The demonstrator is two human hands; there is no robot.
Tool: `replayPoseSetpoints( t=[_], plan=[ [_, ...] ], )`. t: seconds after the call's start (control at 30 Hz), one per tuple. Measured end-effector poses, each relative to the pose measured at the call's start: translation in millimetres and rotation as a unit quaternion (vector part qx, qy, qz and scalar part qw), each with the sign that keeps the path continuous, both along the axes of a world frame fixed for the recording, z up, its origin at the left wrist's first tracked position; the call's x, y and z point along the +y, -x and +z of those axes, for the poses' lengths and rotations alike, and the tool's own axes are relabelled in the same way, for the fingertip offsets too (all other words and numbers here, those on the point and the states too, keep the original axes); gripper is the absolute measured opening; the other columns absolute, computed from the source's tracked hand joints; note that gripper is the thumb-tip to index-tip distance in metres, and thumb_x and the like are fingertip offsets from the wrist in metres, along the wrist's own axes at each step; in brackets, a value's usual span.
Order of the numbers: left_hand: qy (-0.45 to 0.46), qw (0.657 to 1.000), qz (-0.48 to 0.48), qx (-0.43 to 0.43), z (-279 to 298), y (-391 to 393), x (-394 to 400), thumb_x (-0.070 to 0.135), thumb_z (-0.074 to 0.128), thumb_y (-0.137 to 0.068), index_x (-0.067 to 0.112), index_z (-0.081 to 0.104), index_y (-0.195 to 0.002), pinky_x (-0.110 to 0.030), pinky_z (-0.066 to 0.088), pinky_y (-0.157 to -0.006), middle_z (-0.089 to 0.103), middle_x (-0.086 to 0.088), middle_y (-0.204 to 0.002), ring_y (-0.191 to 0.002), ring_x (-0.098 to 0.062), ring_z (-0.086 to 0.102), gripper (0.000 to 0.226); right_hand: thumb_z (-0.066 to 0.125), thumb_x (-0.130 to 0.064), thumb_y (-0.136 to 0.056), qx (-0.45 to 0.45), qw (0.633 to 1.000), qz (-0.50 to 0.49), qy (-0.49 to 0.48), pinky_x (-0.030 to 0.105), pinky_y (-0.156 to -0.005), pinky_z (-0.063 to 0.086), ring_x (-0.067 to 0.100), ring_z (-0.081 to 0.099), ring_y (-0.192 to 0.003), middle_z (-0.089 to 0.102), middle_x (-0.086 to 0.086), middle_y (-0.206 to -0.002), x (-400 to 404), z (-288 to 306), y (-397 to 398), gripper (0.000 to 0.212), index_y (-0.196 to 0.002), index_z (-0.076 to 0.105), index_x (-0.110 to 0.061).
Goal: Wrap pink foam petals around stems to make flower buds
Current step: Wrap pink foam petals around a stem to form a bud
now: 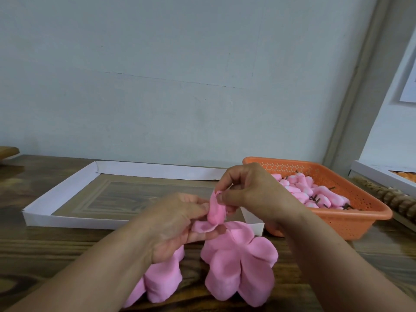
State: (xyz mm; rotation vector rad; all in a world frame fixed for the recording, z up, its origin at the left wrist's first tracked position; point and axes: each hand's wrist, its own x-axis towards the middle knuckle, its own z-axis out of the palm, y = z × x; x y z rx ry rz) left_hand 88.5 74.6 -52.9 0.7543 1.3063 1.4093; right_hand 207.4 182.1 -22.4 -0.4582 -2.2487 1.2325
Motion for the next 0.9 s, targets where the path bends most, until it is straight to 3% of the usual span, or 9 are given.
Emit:
replayPoseSetpoints(
  t=[0.13, 0.4, 0.53, 0.63, 0.7, 0.83, 0.9],
  plan=[
    [-0.005, 1.000, 0.000, -0.005, -1, 0, 0, 0.004, 0.053, -0.094, -0.009, 0.064, -0.110, -0.024, 0.060, -0.065, 0.071, -0.021, -0.105, -0.075, -0.021, 0.071, 0.023, 0.059, 0.016, -0.075, -0.004, 1.000, -0.010, 0.003, 0.019, -0.045, 0.045, 0.012, 0.052, -0.041, 0.058, 0.001, -0.045, 1, 0, 1, 0.023, -0.065, 0.062, -0.005],
    [0.003, 1.000, 0.012, 0.010, -3, -1, 0, 0.004, 0.061, -0.088, -0.006, 0.066, -0.102, -0.028, 0.060, -0.071, 0.074, -0.018, -0.094, -0.078, -0.024, 0.073, 0.018, 0.060, 0.012, -0.076, -0.019, 1.000, -0.008, 0.007, 0.021, -0.048, 0.047, 0.012, 0.054, -0.044, 0.059, 0.003, -0.048, -1, -2, 1, 0.023, -0.066, 0.064, -0.008],
    [0.005, 1.000, 0.010, 0.009, -1, -1, -2, 0.003, 0.062, -0.087, -0.006, 0.065, -0.099, -0.025, 0.060, -0.066, 0.074, -0.017, -0.089, -0.072, -0.023, 0.073, 0.016, 0.063, 0.014, -0.074, -0.027, 0.999, 0.020, 0.026, 0.024, -0.052, 0.052, 0.015, 0.058, -0.049, 0.063, 0.002, -0.059, 0, 2, -3, 0.023, -0.075, 0.065, -0.009],
    [0.008, 1.000, 0.006, 0.010, 0, 0, -2, 0.002, 0.061, -0.087, -0.008, 0.065, -0.099, -0.028, 0.059, -0.072, 0.074, -0.019, -0.089, -0.072, -0.024, 0.072, 0.016, 0.059, 0.020, -0.073, -0.037, 0.997, 0.052, 0.049, 0.029, -0.061, 0.055, 0.020, 0.060, -0.060, 0.063, 0.002, -0.081, 4, 1, -5, 0.040, -0.091, 0.066, -0.015],
    [0.013, 1.000, 0.002, 0.015, 0, 0, -2, 0.001, 0.060, -0.088, -0.009, 0.064, -0.102, -0.028, 0.058, -0.073, 0.074, -0.018, -0.091, -0.072, -0.024, 0.072, 0.018, 0.059, 0.020, -0.074, -0.051, 0.995, 0.071, 0.047, 0.032, -0.067, 0.055, 0.021, 0.061, -0.065, 0.064, 0.003, -0.083, 6, 0, -7, 0.043, -0.093, 0.069, -0.017],
    [0.021, 1.000, -0.005, 0.017, 2, 0, -3, 0.001, 0.059, -0.089, -0.009, 0.065, -0.100, -0.025, 0.059, -0.065, 0.074, -0.017, -0.085, -0.069, -0.023, 0.072, 0.016, 0.060, 0.018, -0.074, -0.056, 0.992, 0.088, 0.068, 0.036, -0.070, 0.055, 0.032, 0.061, -0.074, 0.065, 0.033, -0.087, 8, 0, -8, 0.030, -0.083, 0.070, -0.008],
    [0.022, 1.000, -0.006, 0.015, 2, -1, -3, 0.000, 0.058, -0.090, -0.009, 0.065, -0.099, -0.024, 0.059, -0.063, 0.074, -0.017, -0.085, -0.067, -0.022, 0.072, 0.015, 0.059, 0.017, -0.074, -0.053, 0.993, 0.075, 0.075, 0.030, -0.063, 0.054, 0.028, 0.062, -0.067, 0.064, 0.034, -0.087, 9, -1, -8, 0.025, -0.084, 0.069, -0.004]
  ],
)
